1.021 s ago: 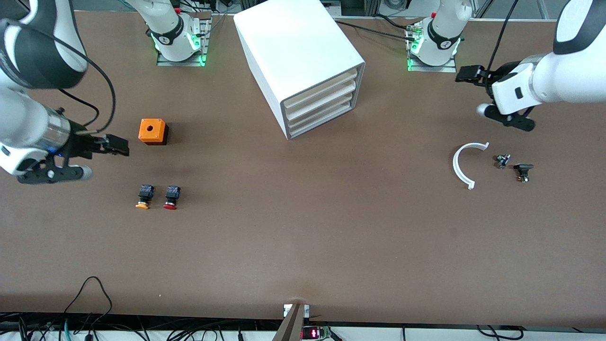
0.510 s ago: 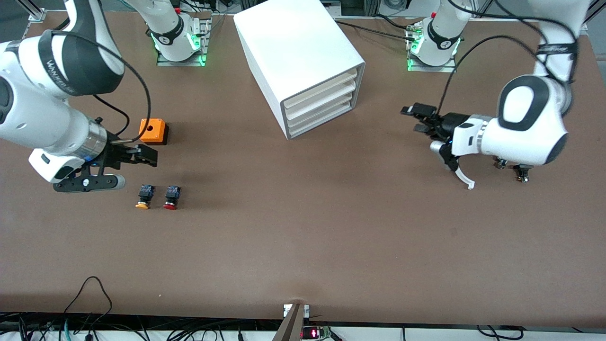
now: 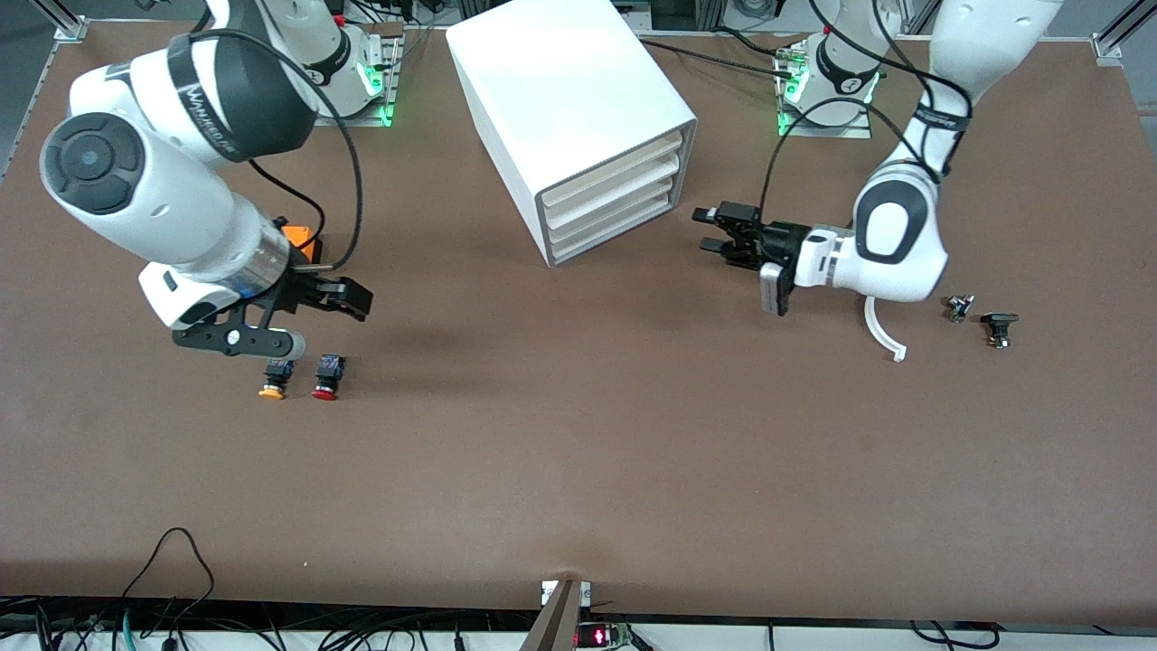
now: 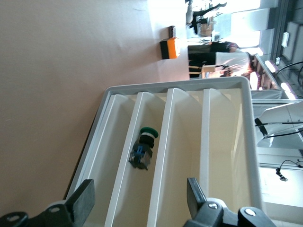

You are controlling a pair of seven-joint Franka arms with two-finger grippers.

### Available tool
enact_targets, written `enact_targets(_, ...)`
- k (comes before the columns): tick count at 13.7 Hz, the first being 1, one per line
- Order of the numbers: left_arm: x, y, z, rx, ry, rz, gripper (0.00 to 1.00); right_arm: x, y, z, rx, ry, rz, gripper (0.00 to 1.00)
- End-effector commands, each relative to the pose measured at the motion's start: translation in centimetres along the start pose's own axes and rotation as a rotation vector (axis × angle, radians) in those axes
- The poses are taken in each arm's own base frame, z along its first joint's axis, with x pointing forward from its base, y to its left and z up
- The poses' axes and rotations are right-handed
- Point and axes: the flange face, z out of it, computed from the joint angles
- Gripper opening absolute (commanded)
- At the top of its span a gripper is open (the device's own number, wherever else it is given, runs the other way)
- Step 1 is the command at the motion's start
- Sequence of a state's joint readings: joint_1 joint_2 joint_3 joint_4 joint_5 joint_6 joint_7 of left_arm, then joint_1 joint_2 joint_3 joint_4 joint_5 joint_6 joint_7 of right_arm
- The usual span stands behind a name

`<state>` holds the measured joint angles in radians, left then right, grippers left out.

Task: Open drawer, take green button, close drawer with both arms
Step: 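Reach the left gripper to the drawer handle while the right gripper approaches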

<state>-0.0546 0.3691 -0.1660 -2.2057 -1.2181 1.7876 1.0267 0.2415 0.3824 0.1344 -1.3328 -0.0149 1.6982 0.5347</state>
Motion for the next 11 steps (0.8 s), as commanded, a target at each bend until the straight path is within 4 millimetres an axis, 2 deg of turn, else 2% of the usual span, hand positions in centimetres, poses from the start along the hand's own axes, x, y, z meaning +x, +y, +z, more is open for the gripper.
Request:
enact_targets(1,-0.8,-3.0,3.3,-0.058,0.042,0.057,0.68,-0.8,-3.6,-0.3,0.005,0.003,0.109,0.99)
enact_targets(3,-1.3,-4.7,4.6,-0.091,0.059,0.049,0.65,-1.1,-5.4,-0.3,0.018,0.01,0.218,0.99)
enact_targets(6,-2.4,-5.0,6.3,-0.106,0.035,0.028,0.61,-1.7,-8.5,0.0,0.036,0.01,0.347,0.99)
enact_targets(9,-3.7,-5.5,8.9,-0.118,-0.013,0.03,0.51,-2.6,-10.9,0.5,0.043,0.005,0.448,0.99)
enact_targets(11,-4.2,-6.1,9.5,-0.125,-0.016,0.013,0.51,-3.3,-12.4,1.0,0.046,0.0,0.521,0.99)
